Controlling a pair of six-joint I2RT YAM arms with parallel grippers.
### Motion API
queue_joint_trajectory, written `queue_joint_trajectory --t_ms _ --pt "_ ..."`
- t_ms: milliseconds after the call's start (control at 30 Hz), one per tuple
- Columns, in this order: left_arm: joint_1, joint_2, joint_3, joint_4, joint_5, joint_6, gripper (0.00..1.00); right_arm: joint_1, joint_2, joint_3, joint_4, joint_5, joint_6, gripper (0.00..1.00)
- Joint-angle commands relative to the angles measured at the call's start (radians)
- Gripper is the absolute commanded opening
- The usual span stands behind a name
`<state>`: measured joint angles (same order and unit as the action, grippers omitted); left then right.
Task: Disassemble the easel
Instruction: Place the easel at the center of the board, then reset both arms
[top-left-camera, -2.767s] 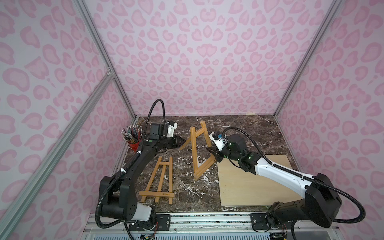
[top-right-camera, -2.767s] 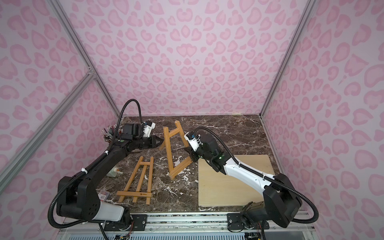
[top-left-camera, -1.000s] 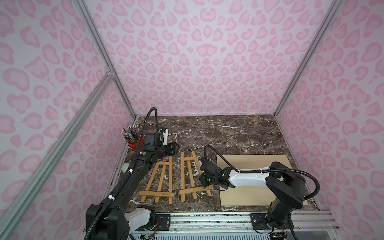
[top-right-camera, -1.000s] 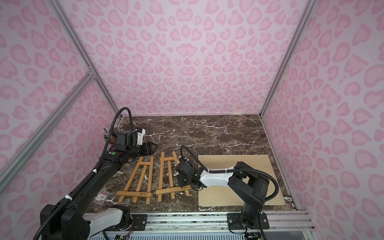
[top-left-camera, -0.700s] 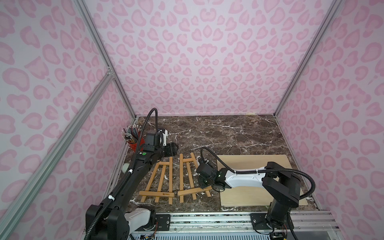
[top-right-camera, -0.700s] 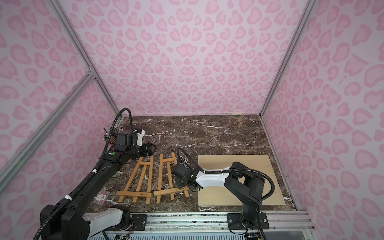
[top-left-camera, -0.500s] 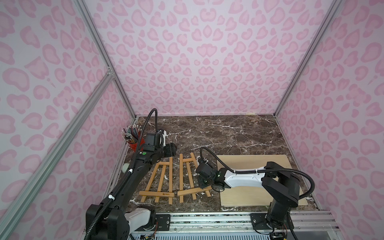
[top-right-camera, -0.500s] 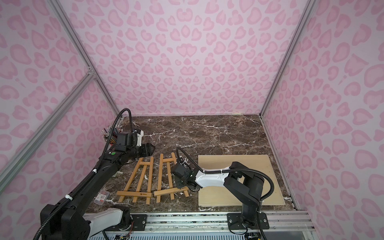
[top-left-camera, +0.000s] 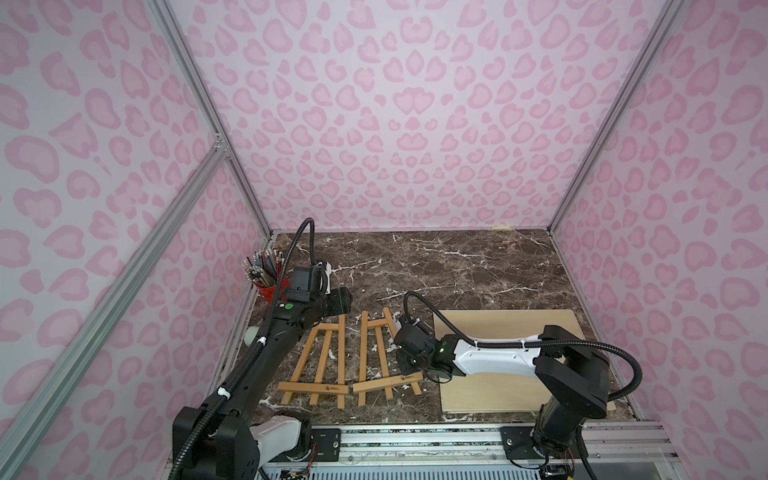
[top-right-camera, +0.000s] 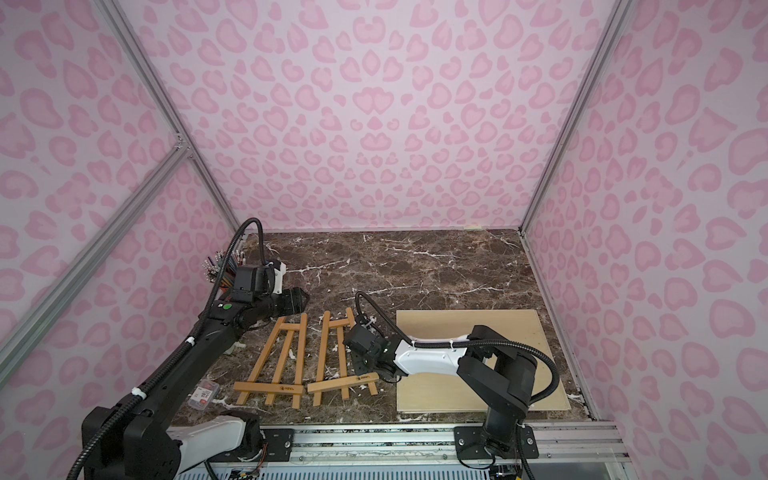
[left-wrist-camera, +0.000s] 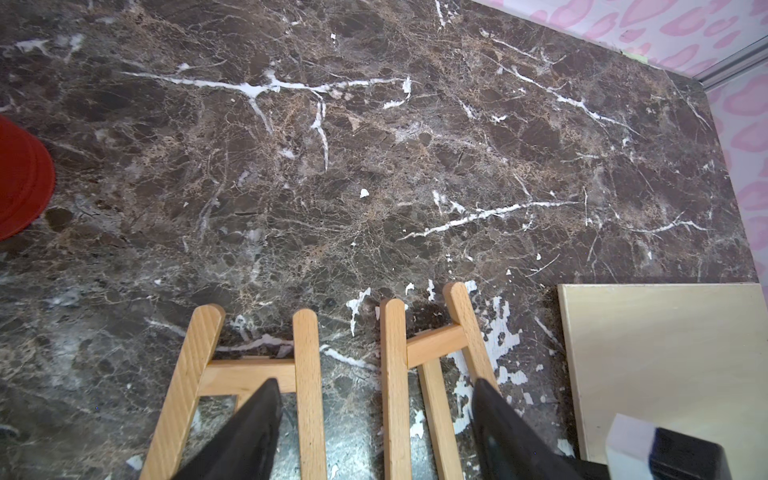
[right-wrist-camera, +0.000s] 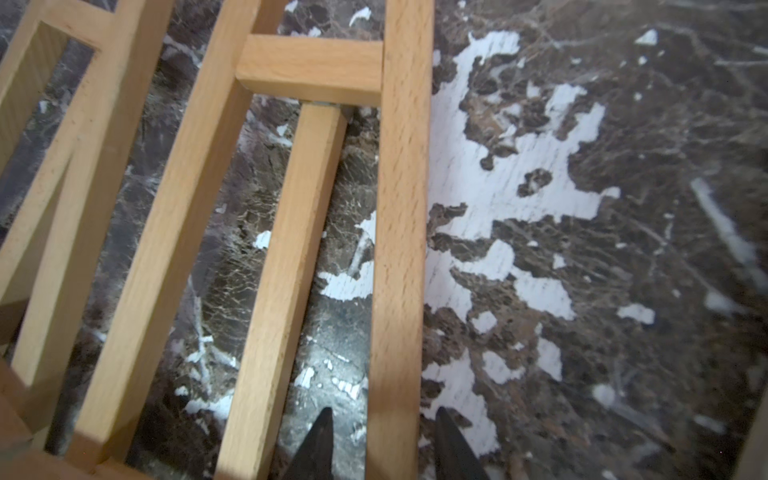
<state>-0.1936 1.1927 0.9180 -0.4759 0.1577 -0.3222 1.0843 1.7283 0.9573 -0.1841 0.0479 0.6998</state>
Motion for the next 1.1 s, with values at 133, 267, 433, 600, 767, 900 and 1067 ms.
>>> queue_joint_trajectory --t_ms 133,267,433,600,767,900,1067 --pt "0.0 -0.028 -0.028 0.019 -0.022 0.025 0.75 -0.024 -0.122 -0.013 -0.022 0.052 -0.037 0.53" --pt "0.0 -0.052 -0.064 0.047 -0.055 0.061 0.77 -0.089 -0.248 -0.063 0.01 0.1 -0.146 0.71" --pt "0.001 -0.069 -0.116 0.151 -0.084 0.092 0.79 -0.301 -0.4 -0.163 0.091 0.009 -0.311 0.92" --pt "0.001 -0.074 -0.186 0.289 -0.113 0.131 0.8 -0.557 -0.535 -0.254 0.203 -0.068 -0.471 0.99" --pt "0.0 -0.062 -0.293 0.502 -0.157 0.165 0.8 -0.811 -0.617 -0.38 0.384 -0.084 -0.566 0.99" --pt "0.0 -0.036 -0.346 0.619 -0.216 0.211 0.8 -0.973 -0.625 -0.466 0.529 -0.075 -0.611 0.99" --pt "0.002 0.011 -0.373 0.743 -0.292 0.279 0.8 -1.099 -0.57 -0.568 0.767 -0.154 -0.615 0.99"
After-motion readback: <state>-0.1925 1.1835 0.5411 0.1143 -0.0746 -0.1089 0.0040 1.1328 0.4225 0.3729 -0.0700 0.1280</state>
